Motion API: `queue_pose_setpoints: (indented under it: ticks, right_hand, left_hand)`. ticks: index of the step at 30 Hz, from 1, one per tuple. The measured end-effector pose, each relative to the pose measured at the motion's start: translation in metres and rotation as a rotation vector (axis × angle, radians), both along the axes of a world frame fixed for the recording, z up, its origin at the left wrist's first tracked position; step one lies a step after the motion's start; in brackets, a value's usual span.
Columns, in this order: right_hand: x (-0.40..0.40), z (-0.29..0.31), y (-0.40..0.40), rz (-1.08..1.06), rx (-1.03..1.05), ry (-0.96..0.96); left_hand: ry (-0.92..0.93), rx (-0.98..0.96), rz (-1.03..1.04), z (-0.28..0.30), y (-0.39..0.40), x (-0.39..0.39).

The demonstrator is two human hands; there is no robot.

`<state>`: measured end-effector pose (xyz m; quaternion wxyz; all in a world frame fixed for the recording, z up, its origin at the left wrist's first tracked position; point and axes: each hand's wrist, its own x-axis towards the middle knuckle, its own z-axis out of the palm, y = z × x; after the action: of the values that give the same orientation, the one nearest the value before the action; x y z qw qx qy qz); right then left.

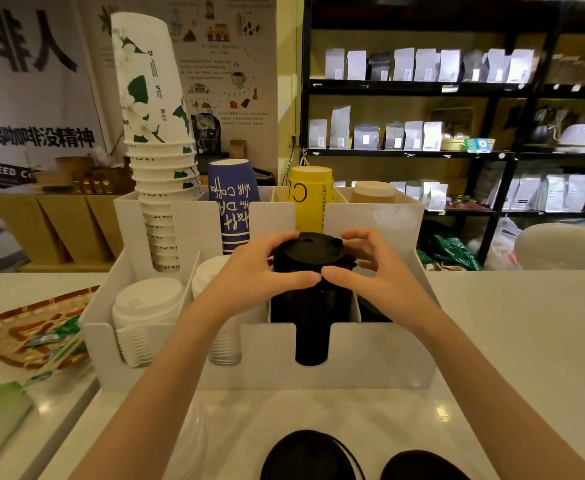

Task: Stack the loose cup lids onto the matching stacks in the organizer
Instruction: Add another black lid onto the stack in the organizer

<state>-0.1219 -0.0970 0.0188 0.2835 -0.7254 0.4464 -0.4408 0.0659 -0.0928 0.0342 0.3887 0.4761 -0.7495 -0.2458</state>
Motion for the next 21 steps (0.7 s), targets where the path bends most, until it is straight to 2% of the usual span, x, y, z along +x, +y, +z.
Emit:
queue_pose_setpoints:
  ticks: [5, 17, 21]
  right_hand:
    - [0.000, 0.000, 0.002, -0.004, -0.034, 0.085]
    - [-0.004, -0.008, 0.002, 0.076, 0.039, 0.044]
    - [-0.002, -0.006, 0.010, 0.064, 0.022, 0.112]
  left_hand:
    - [-0.053, -0.015, 0.006, -0.001, 0.000, 0.001]
    - [-0.230, -0.091, 0.045, -0.005, 0.004, -0.008]
    - [-0.241, -0.094, 0.031, -0.010, 0.005, -0.009]
